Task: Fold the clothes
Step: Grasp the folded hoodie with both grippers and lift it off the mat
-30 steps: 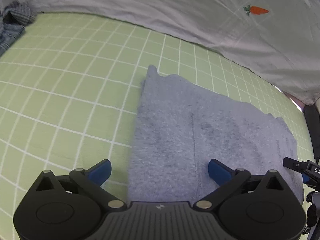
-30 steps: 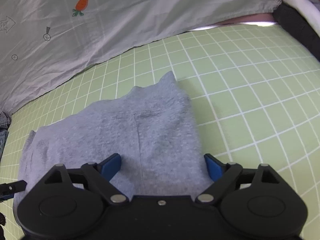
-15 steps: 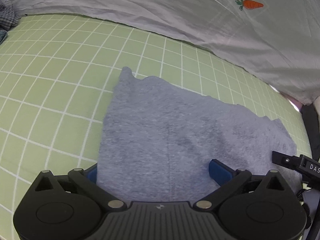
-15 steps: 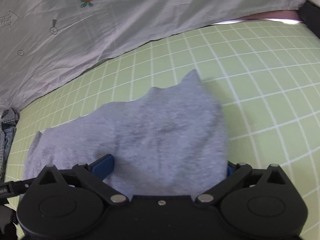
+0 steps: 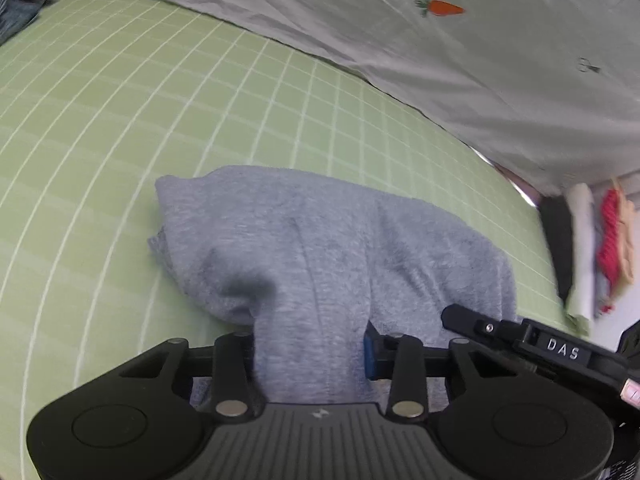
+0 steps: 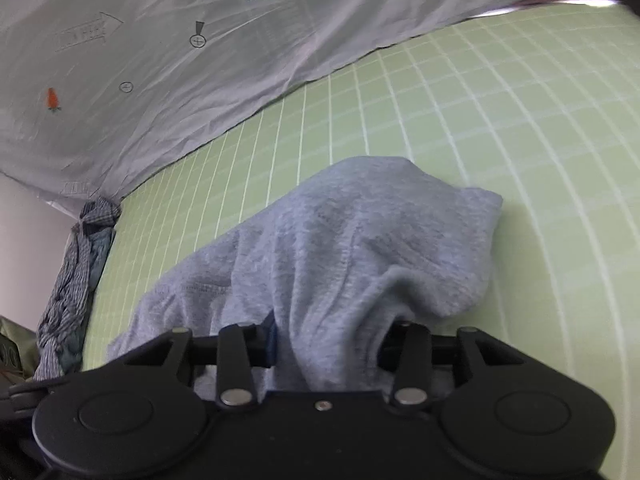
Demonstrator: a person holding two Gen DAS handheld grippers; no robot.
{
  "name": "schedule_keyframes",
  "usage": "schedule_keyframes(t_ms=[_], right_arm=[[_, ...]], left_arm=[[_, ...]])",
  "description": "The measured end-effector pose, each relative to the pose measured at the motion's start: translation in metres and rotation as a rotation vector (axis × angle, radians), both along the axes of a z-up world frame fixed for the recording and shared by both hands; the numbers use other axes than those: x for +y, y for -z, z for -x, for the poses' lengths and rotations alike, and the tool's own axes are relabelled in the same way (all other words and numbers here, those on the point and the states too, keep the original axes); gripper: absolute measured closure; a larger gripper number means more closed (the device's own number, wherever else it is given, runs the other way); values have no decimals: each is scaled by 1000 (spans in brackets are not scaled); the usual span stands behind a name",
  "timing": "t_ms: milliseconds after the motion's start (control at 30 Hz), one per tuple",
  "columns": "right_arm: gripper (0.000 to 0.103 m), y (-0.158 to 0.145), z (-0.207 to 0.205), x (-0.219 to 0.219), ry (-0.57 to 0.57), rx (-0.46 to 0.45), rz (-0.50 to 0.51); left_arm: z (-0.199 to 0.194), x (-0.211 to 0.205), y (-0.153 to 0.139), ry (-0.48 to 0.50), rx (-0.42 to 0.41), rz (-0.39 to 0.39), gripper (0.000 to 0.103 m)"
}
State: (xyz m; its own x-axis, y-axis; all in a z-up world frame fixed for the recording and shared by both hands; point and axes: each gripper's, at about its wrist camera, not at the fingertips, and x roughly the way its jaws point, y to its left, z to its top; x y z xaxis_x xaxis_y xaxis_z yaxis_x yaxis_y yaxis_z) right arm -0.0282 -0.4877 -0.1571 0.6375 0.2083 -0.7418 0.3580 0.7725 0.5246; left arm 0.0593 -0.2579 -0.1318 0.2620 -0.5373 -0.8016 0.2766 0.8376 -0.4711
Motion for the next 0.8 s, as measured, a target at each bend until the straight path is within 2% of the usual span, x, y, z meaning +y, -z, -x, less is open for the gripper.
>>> schedule_keyframes(t_ms=[133,333,400,567,700,800], right_arm=[[63,-14,60,-1,111,-6,-52],[64,-50,126,-18,243,-44,39],[64,-61,151,-33,300,-72,57],[64,-84,205,-104,423,-180,69],[64,-100,232,-194,485,-301,70],[64,-115,247,-266,534,-403,50]], left_arm=[[28,-8,-20,86,-51,38,65],[57,-54,-45,227,-96,134,67],[66,-90,-57,262,-124,166,69],[89,-191,-90,342,-204,247,71],[106,-273,-117,406,-267,311,72],[102,-347,-149,467,-333,337,73]])
